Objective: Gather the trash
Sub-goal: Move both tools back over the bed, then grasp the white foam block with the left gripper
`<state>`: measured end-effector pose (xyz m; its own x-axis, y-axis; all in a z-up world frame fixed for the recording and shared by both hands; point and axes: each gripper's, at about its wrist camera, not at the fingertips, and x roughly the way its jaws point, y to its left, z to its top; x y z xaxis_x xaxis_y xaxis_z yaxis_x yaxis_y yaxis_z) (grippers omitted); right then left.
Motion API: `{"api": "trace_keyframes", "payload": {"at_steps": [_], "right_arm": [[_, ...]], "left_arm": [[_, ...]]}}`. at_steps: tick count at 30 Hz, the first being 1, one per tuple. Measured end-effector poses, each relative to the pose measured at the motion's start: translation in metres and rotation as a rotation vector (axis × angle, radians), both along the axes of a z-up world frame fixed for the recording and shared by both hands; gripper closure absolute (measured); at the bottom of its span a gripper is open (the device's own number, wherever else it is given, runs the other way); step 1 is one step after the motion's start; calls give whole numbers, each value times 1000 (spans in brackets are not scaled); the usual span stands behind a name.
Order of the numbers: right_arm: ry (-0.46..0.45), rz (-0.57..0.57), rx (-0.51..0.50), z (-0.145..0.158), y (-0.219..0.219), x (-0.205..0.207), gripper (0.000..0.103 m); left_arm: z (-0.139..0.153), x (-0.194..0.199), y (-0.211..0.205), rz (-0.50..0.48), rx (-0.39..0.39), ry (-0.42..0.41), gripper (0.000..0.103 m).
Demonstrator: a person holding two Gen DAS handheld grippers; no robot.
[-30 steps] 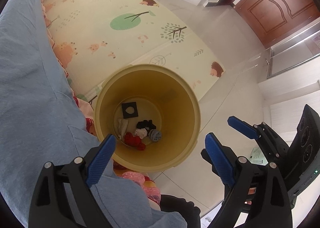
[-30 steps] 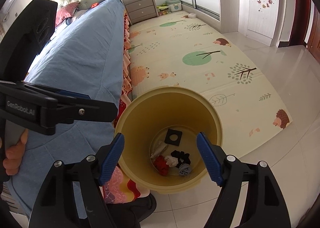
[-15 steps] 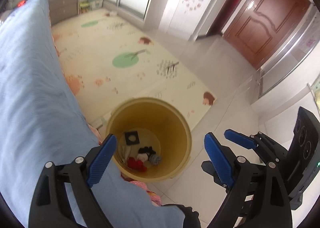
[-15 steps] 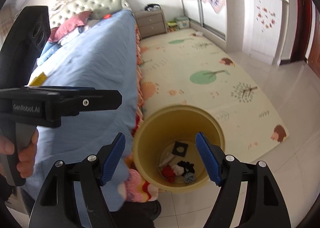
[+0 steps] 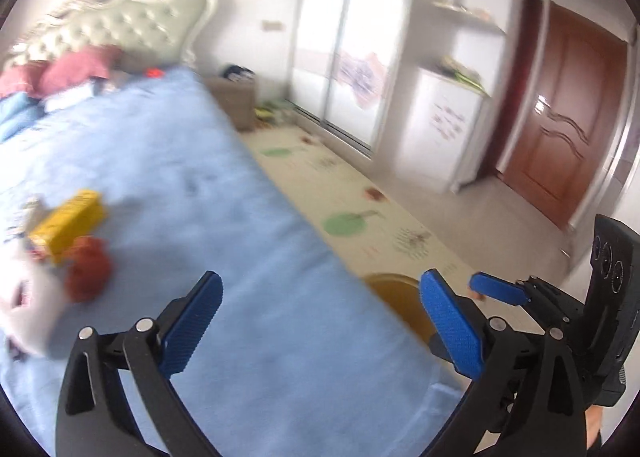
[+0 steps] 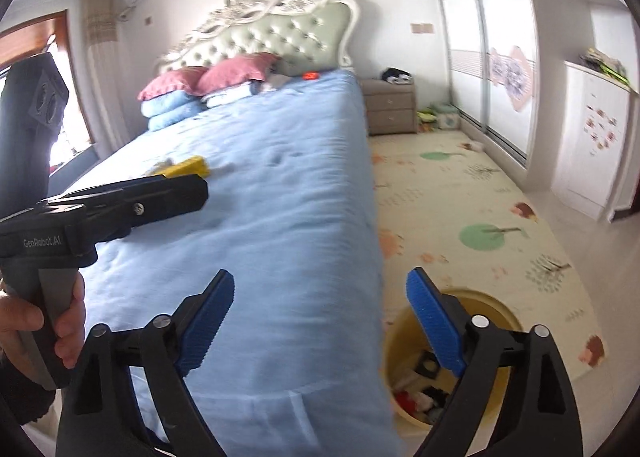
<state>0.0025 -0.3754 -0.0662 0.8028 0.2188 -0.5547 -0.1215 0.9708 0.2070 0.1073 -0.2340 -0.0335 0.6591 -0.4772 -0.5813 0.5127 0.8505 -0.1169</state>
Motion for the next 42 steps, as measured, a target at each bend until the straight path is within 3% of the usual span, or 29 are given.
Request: {"api": "trace_keyframes", "payload": {"at_steps": [5, 13, 21, 28, 35, 42], "right_arm": [[-16, 97, 9, 5, 59, 21, 16], [-32, 207, 17, 15, 141, 40, 13], [-12, 254, 27, 17, 181, 55, 12], [20, 277, 20, 18, 201, 73, 12], [37, 292, 8, 19, 212, 93, 12], [67, 302, 7, 15, 227, 112, 12]], "left_arm": [[5, -12, 71, 154, 31, -76, 4], [0, 14, 172, 306, 25, -37, 4], [-10, 64, 232, 436, 40, -10, 4], [-23, 99, 255, 456, 60, 48, 6], [-41, 123, 263, 430, 105, 125, 19], [-48, 132, 271, 373, 40, 176, 67]]}}
